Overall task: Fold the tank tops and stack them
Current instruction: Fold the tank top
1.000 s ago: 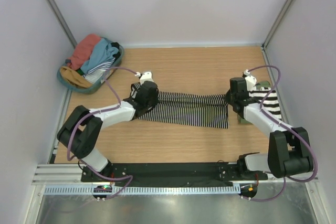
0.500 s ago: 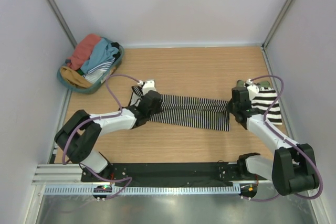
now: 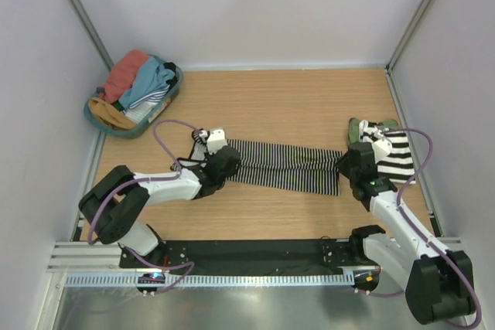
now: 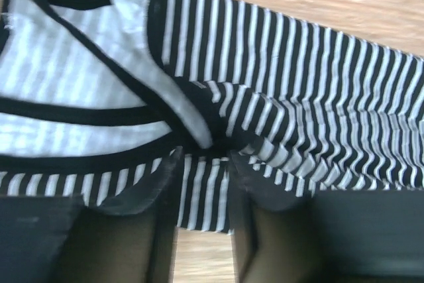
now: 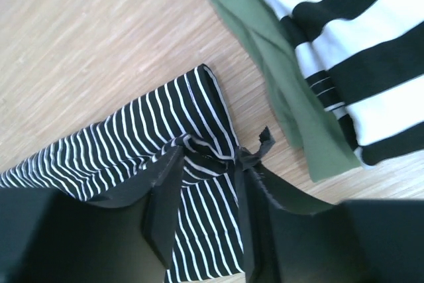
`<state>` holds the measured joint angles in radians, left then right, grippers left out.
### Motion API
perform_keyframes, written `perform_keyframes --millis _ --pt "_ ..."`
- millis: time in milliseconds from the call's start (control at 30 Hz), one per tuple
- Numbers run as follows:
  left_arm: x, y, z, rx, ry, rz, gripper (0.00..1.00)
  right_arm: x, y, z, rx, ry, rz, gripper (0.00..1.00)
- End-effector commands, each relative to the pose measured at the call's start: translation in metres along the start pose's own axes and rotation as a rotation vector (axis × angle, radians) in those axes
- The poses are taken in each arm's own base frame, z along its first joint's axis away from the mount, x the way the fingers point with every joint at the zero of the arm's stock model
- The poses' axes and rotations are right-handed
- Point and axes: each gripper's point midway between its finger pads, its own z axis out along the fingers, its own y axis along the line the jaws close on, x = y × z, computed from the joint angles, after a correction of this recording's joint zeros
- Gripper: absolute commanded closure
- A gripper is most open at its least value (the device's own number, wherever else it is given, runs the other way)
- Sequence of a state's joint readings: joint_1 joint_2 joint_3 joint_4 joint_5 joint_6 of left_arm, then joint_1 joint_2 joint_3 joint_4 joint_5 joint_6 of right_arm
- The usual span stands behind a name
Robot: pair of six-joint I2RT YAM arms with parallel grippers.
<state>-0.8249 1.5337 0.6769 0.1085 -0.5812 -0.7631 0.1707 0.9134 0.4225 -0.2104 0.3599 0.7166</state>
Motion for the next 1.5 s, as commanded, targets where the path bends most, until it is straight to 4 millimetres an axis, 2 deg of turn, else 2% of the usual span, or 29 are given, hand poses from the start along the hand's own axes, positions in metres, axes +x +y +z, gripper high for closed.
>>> perform_keyframes --millis 0,33,267,300,333,367,400,433,467,500,533,567,600,700,733,767,833,867,1000,1067,1133,1200,1233,1267,1300,1467 --pt "-0.026 0.007 -0.012 -0.031 -0.116 -0.066 0.59 -0.020 0.000 -0.007 -0.013 -0.109 0.046 0.51" --pt "-0.031 0.006 -0.016 -0.017 -0.130 -0.078 0.50 -0.023 0.002 -0.009 -0.028 -0.124 0.046 0.50" --pt "-0.046 0.004 -0.034 0.028 -0.167 -0.101 0.40 -0.036 0.015 -0.011 -0.044 -0.122 0.005 0.50" --pt "-0.048 0.003 -0.034 0.026 -0.163 -0.097 0.40 -0.035 0.017 -0.009 -0.045 -0.108 -0.002 0.51" --pt "-0.058 -0.005 -0.036 0.033 -0.170 -0.103 0.40 -0.031 0.020 -0.007 -0.055 -0.083 -0.008 0.51" --pt "-0.050 -0.001 -0.033 -0.006 -0.128 -0.061 0.40 -0.026 0.024 -0.001 -0.042 -0.046 -0.014 0.51" --pt "-0.050 0.002 -0.032 -0.039 -0.115 -0.050 0.39 -0.023 0.024 0.002 -0.024 -0.019 -0.016 0.51" --pt "-0.064 -0.006 -0.032 -0.051 -0.117 -0.081 0.36 -0.018 0.025 0.005 -0.015 0.011 -0.026 0.51" --pt "-0.055 0.006 -0.025 -0.110 -0.065 -0.051 0.35 -0.015 0.026 0.014 0.011 0.043 -0.048 0.51" --pt "-0.053 0.005 -0.022 -0.108 -0.034 -0.055 0.35 -0.014 0.027 0.018 0.023 0.055 -0.058 0.50" --pt "-0.058 0.004 -0.020 -0.113 -0.031 -0.077 0.35 -0.011 0.030 0.023 0.021 0.075 -0.073 0.45" --pt "-0.059 0.014 -0.016 -0.142 -0.020 -0.084 0.34 -0.015 0.035 0.025 0.021 0.079 -0.081 0.44" --pt "-0.058 0.016 -0.014 -0.141 -0.008 -0.096 0.34 -0.007 0.030 0.034 0.055 0.112 -0.102 0.44" --pt "-0.059 0.041 -0.005 -0.193 0.025 -0.150 0.34 -0.003 0.032 0.044 0.082 0.140 -0.113 0.45" --pt "-0.051 0.045 -0.001 -0.183 0.065 -0.166 0.34 -0.003 0.033 0.046 0.080 0.137 -0.106 0.45" --pt "-0.056 0.059 0.006 -0.207 0.069 -0.203 0.35 -0.003 0.034 0.047 0.083 0.132 -0.102 0.46" --pt "-0.052 0.067 0.016 -0.204 0.111 -0.228 0.35 -0.003 0.035 0.051 0.083 0.130 -0.094 0.48" --pt "-0.057 0.077 0.023 -0.219 0.107 -0.242 0.36 -0.003 0.035 0.052 0.084 0.131 -0.094 0.48" --pt "-0.064 0.083 0.042 -0.250 0.122 -0.233 0.37 0.006 0.034 0.059 0.099 0.161 -0.104 0.48" --pt "-0.067 0.085 0.051 -0.264 0.126 -0.236 0.39 0.011 0.030 0.062 0.112 0.177 -0.106 0.48" --pt "-0.069 0.095 0.059 -0.286 0.133 -0.260 0.49 0.015 0.028 0.064 0.120 0.188 -0.102 0.52" --pt "-0.063 0.104 0.067 -0.304 0.160 -0.283 0.60 0.021 0.025 0.065 0.131 0.199 -0.096 0.59" --pt "-0.065 0.114 0.070 -0.323 0.160 -0.308 0.62 0.020 0.024 0.066 0.133 0.195 -0.092 0.61" --pt "-0.066 0.117 0.074 -0.325 0.159 -0.318 0.65 0.023 0.022 0.065 0.136 0.200 -0.094 0.69" --pt "-0.068 0.120 0.075 -0.326 0.157 -0.327 0.75 0.022 0.021 0.065 0.141 0.196 -0.086 0.73" --pt "-0.085 0.131 0.081 -0.362 0.115 -0.324 0.76 0.032 0.014 0.059 0.141 0.219 -0.077 0.90"
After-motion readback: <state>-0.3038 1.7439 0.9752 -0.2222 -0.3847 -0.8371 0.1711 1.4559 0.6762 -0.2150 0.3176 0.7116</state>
